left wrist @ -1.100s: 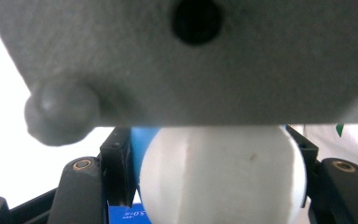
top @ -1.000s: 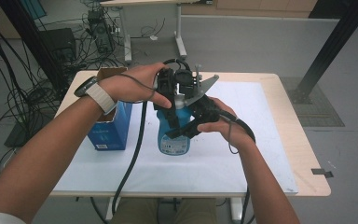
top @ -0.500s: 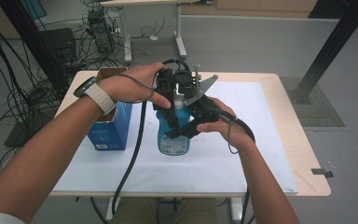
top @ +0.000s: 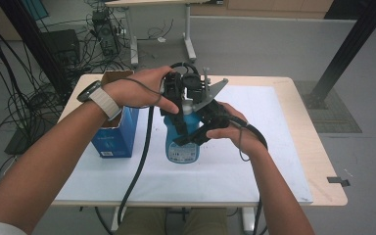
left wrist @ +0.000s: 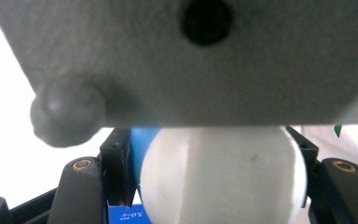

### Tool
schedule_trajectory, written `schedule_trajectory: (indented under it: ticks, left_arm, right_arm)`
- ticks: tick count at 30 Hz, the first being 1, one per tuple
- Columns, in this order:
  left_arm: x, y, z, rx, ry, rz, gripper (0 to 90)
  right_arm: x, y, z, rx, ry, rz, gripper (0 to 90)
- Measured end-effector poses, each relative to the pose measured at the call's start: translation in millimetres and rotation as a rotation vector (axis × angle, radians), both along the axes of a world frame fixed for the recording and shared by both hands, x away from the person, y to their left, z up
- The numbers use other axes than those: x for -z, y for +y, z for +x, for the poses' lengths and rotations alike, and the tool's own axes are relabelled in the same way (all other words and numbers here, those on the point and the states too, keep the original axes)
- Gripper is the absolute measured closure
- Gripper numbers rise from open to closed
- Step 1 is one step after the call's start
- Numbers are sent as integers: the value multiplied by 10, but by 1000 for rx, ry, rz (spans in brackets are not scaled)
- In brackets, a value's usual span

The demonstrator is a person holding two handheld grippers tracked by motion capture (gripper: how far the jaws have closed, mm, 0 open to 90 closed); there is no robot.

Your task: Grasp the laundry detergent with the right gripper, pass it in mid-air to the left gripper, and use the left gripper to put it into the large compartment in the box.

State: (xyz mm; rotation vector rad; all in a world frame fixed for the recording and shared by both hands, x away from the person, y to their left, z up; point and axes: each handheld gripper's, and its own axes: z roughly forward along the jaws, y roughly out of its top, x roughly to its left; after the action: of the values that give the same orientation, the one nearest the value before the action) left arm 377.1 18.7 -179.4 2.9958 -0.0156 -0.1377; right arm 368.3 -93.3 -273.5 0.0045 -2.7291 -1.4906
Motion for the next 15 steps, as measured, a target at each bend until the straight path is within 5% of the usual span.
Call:
schedule_trajectory:
  ticks: [15]
  left_arm:
    - [10,2,-1,-1,2,-4,377]
  right_arm:
    - [5,-4,-2,0,3,-3,434]
